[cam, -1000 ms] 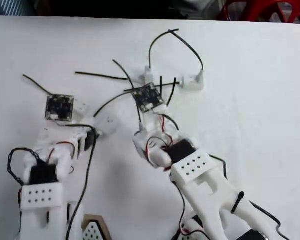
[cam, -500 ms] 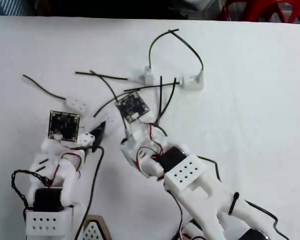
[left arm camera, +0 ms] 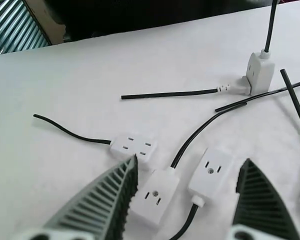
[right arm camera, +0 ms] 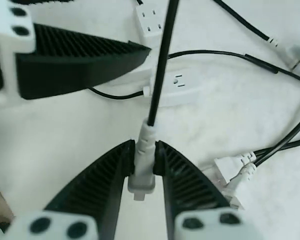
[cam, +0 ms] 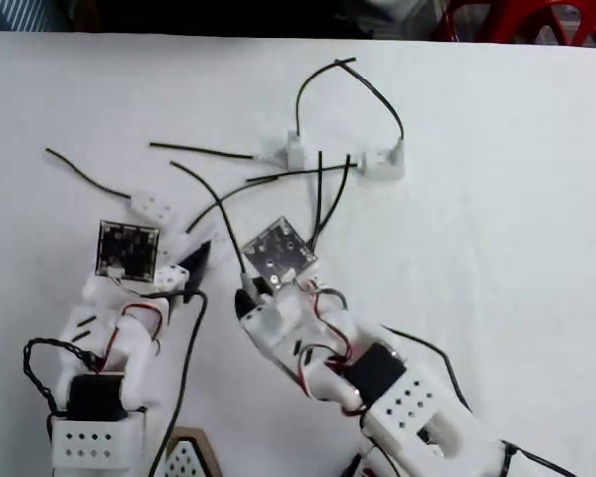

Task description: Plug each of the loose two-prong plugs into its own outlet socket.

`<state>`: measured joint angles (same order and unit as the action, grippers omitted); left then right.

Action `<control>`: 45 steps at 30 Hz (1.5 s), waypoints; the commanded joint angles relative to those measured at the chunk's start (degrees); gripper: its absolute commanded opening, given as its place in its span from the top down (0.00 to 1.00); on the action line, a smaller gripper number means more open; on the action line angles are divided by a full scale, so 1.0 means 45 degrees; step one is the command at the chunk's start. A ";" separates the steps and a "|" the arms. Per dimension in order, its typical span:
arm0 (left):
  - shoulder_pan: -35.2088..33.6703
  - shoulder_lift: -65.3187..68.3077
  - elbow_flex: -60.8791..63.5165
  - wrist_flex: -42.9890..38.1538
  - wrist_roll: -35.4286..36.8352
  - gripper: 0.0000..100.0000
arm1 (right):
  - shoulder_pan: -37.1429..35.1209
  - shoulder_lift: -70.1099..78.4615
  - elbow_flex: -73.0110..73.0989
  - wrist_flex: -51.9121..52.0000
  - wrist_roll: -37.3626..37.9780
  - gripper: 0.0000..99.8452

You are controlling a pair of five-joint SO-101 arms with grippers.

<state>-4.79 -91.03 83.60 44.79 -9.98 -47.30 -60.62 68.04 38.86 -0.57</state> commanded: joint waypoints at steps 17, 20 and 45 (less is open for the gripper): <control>0.4347 -0.0205 -0.2403 0.2032 -0.0078 0.69 | -0.0068 -0.0791 0.0234 -0.0225 0.0098 0.98; 0.4366 -0.0205 -0.2325 0.2051 -0.0723 0.69 | -0.0049 -0.0791 0.0234 -0.0205 0.0098 0.98; 0.1612 0.8195 -0.5900 0.1582 -0.3907 0.69 | 0.4444 -0.0772 0.0234 -0.2745 -0.0684 0.98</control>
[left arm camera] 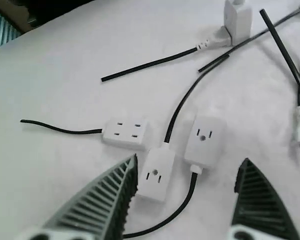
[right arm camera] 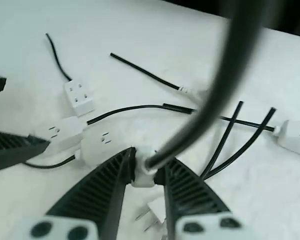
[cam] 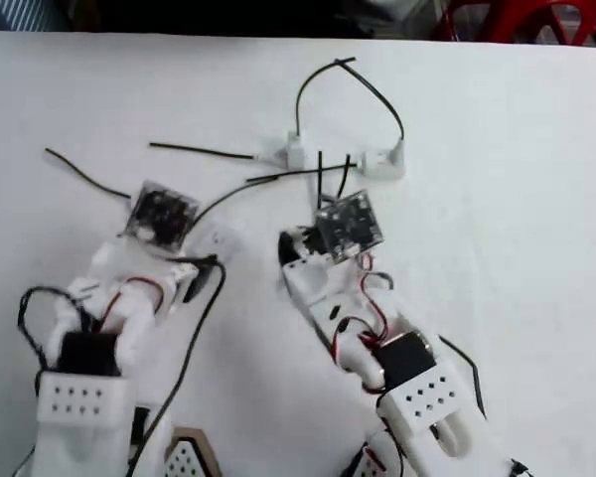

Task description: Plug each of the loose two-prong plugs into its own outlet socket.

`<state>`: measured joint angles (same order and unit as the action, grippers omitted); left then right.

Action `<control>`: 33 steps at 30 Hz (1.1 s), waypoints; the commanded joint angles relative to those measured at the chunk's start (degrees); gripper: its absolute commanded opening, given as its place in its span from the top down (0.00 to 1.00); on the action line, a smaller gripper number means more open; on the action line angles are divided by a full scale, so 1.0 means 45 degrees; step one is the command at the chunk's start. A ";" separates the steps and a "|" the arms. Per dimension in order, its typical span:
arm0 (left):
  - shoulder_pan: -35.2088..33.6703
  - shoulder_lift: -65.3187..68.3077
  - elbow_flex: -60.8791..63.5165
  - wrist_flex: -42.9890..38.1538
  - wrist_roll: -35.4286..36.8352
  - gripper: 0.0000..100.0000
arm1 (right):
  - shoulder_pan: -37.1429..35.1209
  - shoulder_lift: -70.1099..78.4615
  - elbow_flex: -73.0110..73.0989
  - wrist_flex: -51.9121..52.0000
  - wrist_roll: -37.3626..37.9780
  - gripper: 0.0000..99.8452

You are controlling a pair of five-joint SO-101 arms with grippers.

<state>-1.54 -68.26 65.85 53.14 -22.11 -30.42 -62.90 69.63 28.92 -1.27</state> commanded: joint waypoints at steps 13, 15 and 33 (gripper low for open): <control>0.1827 1.3372 -0.6857 -0.0274 -0.1778 0.69 | 0.1397 -0.0264 -0.0117 -0.0908 -0.0840 0.98; 0.1827 1.4603 -0.7600 -0.0274 -0.1778 0.69 | 0.1397 -0.0264 -0.0117 -0.0908 -0.0840 0.98; 0.0694 1.8589 -1.1292 0.0840 -0.1797 0.78 | 0.1416 -0.0264 -0.0117 -0.0908 -0.0742 0.98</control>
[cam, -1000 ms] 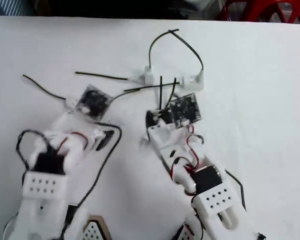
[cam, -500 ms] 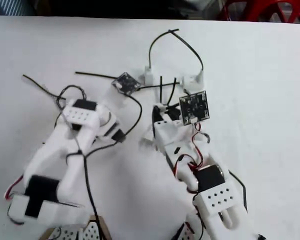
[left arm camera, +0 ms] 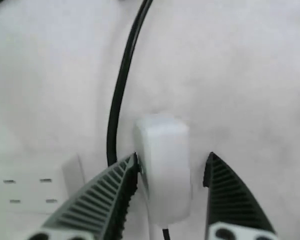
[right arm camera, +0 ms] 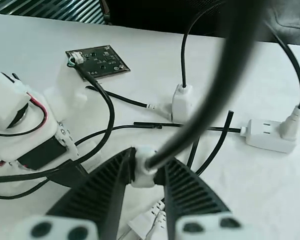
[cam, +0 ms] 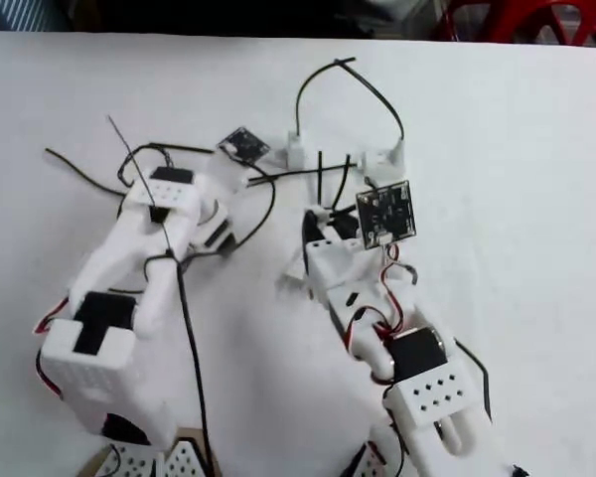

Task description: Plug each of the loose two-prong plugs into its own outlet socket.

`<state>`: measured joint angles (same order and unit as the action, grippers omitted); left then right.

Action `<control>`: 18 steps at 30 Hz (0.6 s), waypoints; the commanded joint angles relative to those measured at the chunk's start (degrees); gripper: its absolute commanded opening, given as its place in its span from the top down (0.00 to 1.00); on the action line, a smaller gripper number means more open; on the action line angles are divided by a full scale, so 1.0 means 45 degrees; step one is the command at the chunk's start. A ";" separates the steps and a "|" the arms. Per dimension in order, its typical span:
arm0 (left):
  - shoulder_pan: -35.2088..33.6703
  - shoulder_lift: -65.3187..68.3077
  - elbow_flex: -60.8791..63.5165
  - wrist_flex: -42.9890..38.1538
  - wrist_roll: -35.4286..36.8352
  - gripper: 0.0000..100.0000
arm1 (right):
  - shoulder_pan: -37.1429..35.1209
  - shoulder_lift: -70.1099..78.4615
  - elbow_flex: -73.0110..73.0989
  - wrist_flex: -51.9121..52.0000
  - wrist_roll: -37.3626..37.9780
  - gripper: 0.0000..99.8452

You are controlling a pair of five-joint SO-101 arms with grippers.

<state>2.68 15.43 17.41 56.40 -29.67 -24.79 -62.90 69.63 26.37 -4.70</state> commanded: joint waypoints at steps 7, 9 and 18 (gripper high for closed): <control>0.0010 -0.0440 -0.0508 0.0469 -0.0117 0.88 | 0.0166 -0.0264 -0.0117 -0.0342 0.0020 0.98; 0.0088 -0.0947 -0.0449 0.0684 -0.0117 0.93 | 0.0166 -0.0264 -0.0117 -0.0342 0.0020 0.98; 0.1495 -0.5226 0.2208 0.1602 -0.0020 0.98 | 0.0186 -0.0264 -0.0117 -0.0361 0.0020 0.98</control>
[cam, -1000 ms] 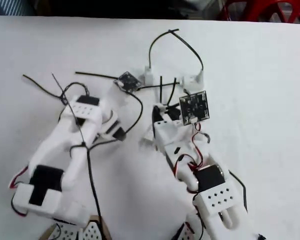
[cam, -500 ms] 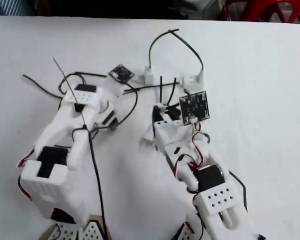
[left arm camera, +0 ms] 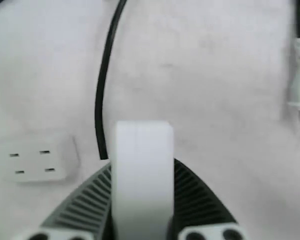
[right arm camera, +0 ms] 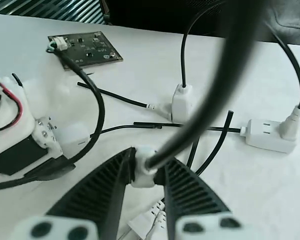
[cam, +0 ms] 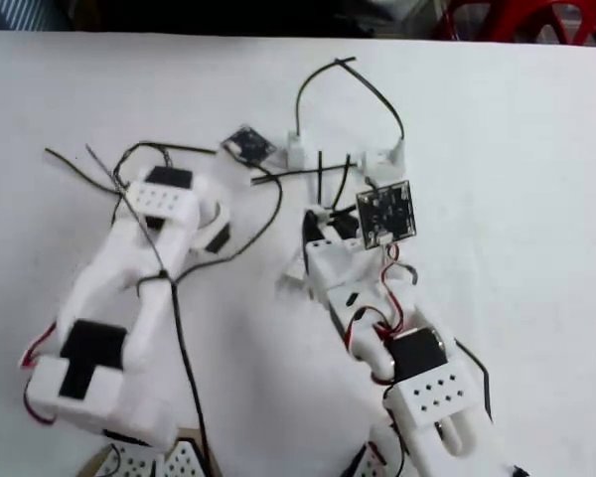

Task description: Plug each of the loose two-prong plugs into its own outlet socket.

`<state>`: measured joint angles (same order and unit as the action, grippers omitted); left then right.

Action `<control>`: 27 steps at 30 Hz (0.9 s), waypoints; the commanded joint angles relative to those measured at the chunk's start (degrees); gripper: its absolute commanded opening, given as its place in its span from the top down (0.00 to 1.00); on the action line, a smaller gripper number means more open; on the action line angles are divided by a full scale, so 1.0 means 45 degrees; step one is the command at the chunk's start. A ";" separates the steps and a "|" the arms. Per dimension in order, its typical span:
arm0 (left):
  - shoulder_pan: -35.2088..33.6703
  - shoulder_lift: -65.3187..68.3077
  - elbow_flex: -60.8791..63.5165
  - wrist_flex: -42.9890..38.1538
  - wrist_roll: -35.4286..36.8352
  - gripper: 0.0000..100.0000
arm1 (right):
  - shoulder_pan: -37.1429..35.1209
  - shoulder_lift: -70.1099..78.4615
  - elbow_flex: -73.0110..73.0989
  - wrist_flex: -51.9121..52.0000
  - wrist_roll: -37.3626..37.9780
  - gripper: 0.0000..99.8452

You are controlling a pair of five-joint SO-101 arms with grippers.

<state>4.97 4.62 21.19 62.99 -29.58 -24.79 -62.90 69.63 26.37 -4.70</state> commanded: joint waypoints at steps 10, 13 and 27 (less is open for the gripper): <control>0.3077 -0.7199 0.6193 -0.1348 0.1934 0.97 | 0.0830 -0.0264 -0.0176 -0.0381 -0.0059 0.98; 0.3546 -0.7219 0.7600 -0.2442 0.2051 0.90 | 0.0811 -0.0264 -0.0176 -0.0381 -0.0059 0.98; 0.0440 -0.7238 0.8635 -0.3829 0.0996 0.69 | 0.0772 -0.0264 -0.0137 -0.0381 -0.0059 0.98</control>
<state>12.44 -25.89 60.04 49.36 -21.41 -21.63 -62.99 69.63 26.02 -4.70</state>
